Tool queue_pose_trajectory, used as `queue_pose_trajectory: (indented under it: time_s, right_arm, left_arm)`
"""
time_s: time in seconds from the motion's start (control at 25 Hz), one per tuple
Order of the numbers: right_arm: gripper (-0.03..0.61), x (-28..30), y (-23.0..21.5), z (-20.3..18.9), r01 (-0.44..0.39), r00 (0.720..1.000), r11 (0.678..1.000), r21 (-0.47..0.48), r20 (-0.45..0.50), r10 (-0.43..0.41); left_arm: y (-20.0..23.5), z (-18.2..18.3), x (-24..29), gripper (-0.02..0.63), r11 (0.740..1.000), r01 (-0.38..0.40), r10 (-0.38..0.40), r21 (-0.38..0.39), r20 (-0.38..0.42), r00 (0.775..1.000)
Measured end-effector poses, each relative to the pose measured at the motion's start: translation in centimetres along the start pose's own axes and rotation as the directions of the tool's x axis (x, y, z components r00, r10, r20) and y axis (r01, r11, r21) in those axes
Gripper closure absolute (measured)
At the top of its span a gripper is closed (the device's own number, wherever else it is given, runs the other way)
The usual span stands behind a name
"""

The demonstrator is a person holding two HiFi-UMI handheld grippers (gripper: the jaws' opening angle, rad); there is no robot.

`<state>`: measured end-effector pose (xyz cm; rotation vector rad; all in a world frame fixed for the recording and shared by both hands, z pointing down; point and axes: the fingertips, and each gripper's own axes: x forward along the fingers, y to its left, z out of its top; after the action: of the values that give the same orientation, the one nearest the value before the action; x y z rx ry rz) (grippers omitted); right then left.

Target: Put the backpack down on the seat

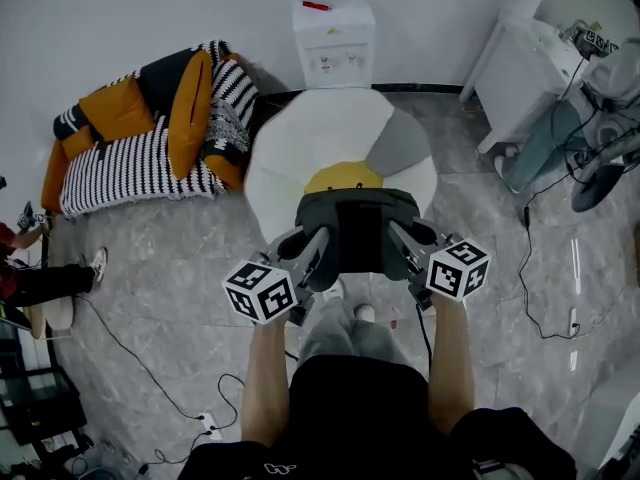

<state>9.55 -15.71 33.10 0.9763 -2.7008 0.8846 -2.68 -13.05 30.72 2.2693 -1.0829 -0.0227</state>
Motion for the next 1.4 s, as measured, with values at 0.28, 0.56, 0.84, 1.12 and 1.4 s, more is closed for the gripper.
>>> queue_pose_trajectory:
  time_s: [0.28, 0.56, 0.84, 1.12, 1.4]
  right_arm:
    - [0.538, 4.3, -1.3, -0.5, 0.009, 0.999, 1.0, 0.026, -0.05, -0.008]
    - [0.538, 8.2, -3.0, -1.6, 0.036, 0.995, 0.997, 0.062, -0.093, -0.03]
    - [0.538, 12.4, -4.9, -2.5, 0.074, 0.989, 0.995, 0.072, -0.13, -0.065]
    - [0.538, 14.8, -6.0, -2.7, 0.092, 0.984, 0.993, 0.069, -0.158, -0.081]
    - [0.538, 17.0, -7.3, -4.2, 0.108, 0.977, 0.99, 0.09, -0.193, -0.089]
  left_arm:
    - [4.5, 0.3, 1.0, 0.569, 0.999, 0.001, -0.001, -0.037, -0.017, 1.0]
    - [9.1, 0.2, 2.7, 0.569, 0.997, 0.007, -0.01, -0.076, -0.037, 0.999]
    - [13.8, -0.3, 4.3, 0.569, 0.994, 0.007, -0.014, -0.106, -0.063, 0.998]
    - [16.5, -0.3, 5.4, 0.569, 0.992, 0.009, -0.019, -0.124, -0.078, 0.997]
    - [19.4, -1.1, 7.0, 0.569, 0.989, -0.005, -0.007, -0.151, -0.08, 0.997]
